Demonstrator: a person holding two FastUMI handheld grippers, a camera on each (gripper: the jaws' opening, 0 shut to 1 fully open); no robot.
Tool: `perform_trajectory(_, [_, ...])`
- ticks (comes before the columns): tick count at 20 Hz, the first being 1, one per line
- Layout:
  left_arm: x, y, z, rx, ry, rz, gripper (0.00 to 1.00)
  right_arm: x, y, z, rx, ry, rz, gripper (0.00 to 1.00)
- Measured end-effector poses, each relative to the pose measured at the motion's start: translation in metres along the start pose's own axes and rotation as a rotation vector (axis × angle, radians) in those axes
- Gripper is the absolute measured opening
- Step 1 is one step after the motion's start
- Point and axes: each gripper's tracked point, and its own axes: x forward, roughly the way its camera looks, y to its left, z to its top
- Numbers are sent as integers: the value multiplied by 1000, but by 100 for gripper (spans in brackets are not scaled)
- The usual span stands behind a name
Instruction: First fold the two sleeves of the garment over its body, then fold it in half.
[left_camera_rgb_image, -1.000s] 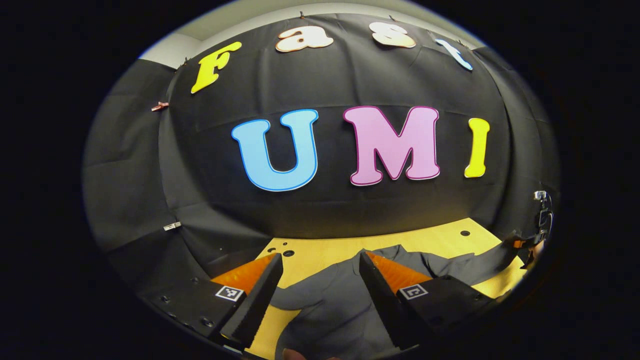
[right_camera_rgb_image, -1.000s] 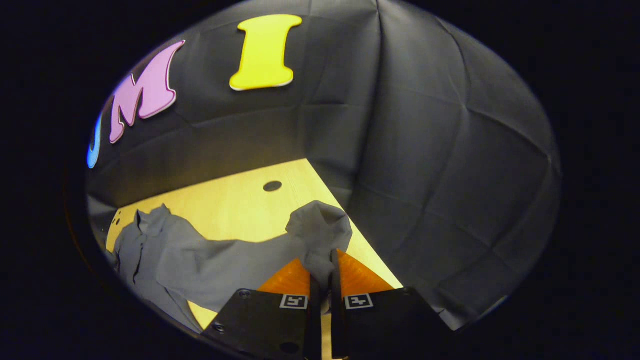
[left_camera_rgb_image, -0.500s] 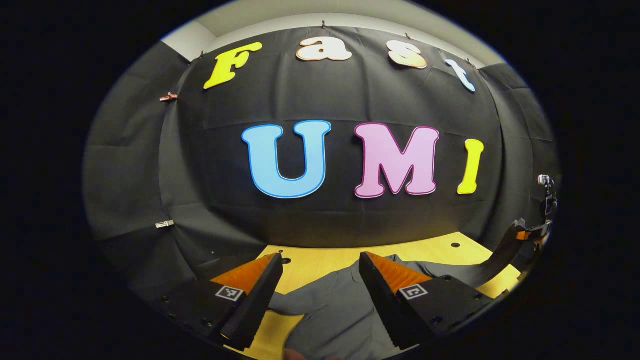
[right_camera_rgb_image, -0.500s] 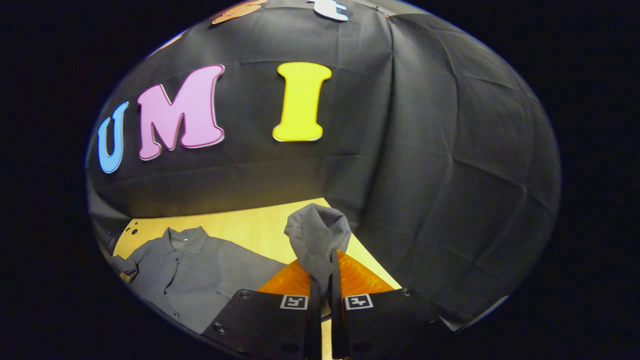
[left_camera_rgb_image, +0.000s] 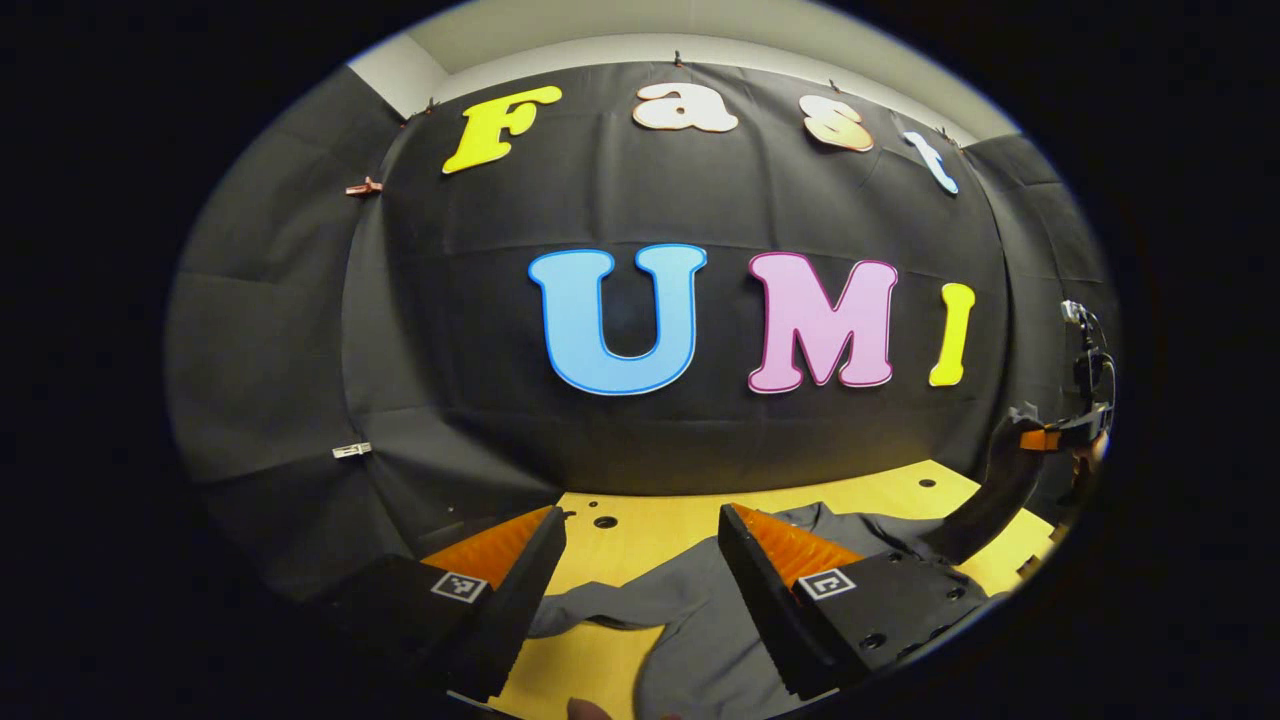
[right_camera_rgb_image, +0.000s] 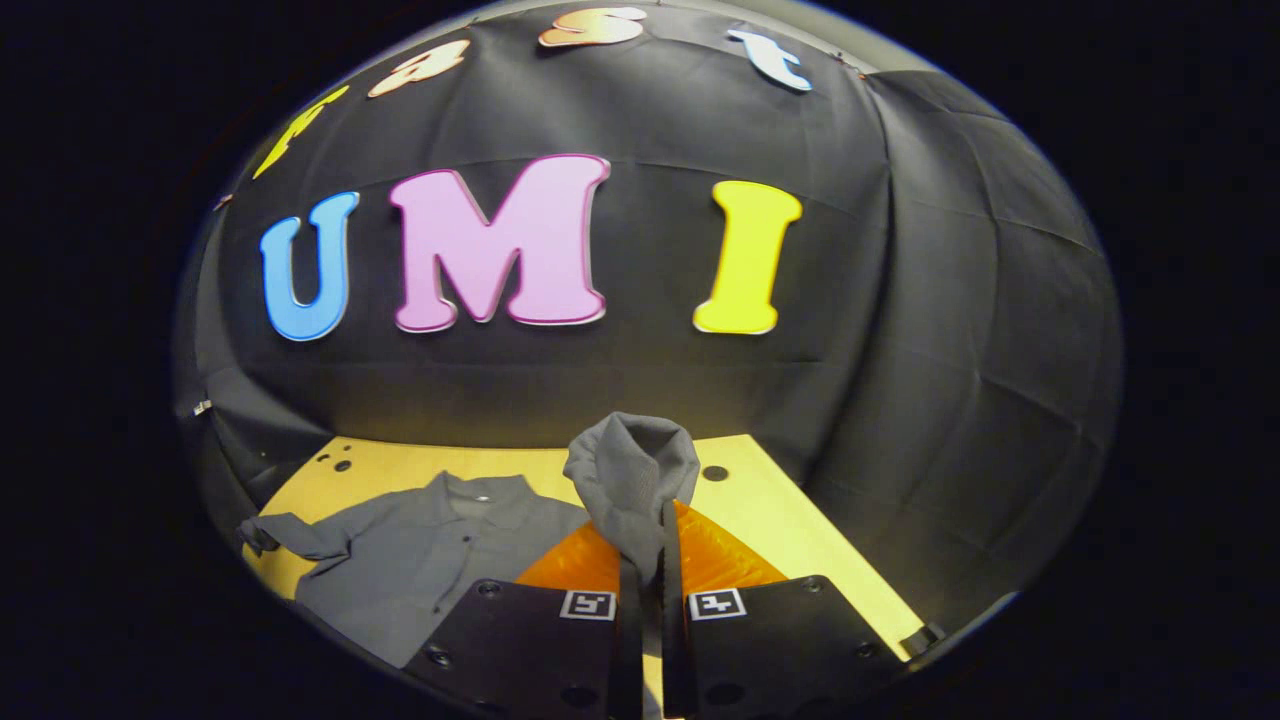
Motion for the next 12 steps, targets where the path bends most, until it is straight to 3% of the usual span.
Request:
perform_trajectory(7, [-13, 66, -40, -6, 59, 44, 97, 9, 130, 4, -36, 2, 150, 12])
perform_trajectory(12, [-13, 104, -82, 0, 135, 32, 96, 30, 209, -28, -73, 55, 220, 12])
